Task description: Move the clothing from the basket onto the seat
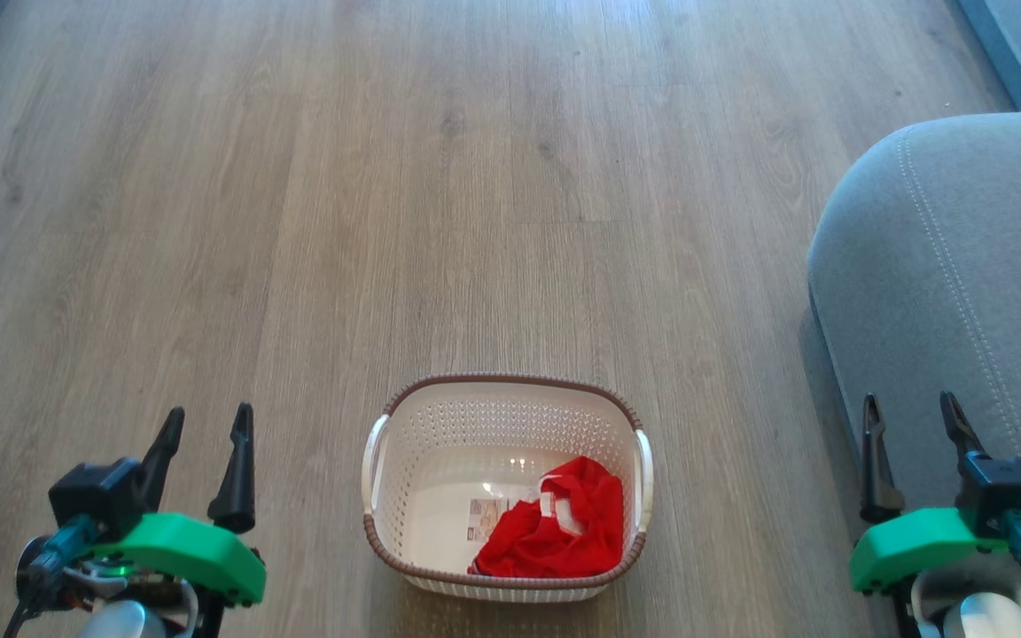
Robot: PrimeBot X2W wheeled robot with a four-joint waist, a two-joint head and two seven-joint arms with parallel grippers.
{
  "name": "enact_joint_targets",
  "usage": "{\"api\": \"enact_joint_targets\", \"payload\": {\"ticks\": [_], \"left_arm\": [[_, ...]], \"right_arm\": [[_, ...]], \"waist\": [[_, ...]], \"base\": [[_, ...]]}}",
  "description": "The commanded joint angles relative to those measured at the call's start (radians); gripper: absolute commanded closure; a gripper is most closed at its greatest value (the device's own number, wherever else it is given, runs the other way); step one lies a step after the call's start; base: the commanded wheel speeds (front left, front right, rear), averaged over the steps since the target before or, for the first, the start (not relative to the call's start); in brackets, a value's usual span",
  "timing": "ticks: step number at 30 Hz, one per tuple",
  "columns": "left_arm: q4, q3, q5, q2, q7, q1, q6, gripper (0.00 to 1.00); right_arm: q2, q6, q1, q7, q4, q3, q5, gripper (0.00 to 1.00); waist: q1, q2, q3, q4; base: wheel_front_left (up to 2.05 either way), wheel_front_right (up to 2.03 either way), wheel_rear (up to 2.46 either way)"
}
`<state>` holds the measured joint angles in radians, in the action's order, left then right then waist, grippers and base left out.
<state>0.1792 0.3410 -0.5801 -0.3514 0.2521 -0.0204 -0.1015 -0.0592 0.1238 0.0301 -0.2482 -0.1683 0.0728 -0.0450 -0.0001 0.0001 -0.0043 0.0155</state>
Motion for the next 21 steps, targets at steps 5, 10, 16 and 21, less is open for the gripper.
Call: {"api": "enact_joint_targets", "payload": {"ticks": [5, 10, 16, 21], "left_arm": [[-0.030, -0.037, 0.008, -0.017, 0.010, -0.050, -0.003, 0.00], [-0.031, -0.037, 0.007, -0.018, 0.010, -0.048, -0.006, 0.00], [-0.044, -0.038, 0.008, -0.023, 0.009, -0.051, -0.010, 0.00], [-0.071, -0.026, 0.015, -0.024, -0.001, -0.085, -0.006, 0.00]], "right_arm": [[-0.009, 0.007, -0.025, -0.013, 0.022, -0.023, 0.003, 0.00], [-0.009, 0.007, -0.025, -0.013, 0.021, -0.024, 0.000, 0.00], [-0.009, 0.007, -0.033, -0.013, 0.029, -0.021, -0.002, 0.00], [-0.007, 0.007, -0.065, -0.013, 0.056, -0.005, -0.002, 0.00]], "waist": [[0.0001, -0.0001, 0.001, 0.003], [0.0001, -0.0001, 0.001, 0.004], [0.0001, -0.0001, 0.020, 0.001], [0.0001, -0.0001, 0.096, -0.006]], "base": [[0.00, 0.00, 0.00], [0.00, 0.00, 0.00], [0.00, 0.00, 0.00], [0.00, 0.00, 0.00]]}}
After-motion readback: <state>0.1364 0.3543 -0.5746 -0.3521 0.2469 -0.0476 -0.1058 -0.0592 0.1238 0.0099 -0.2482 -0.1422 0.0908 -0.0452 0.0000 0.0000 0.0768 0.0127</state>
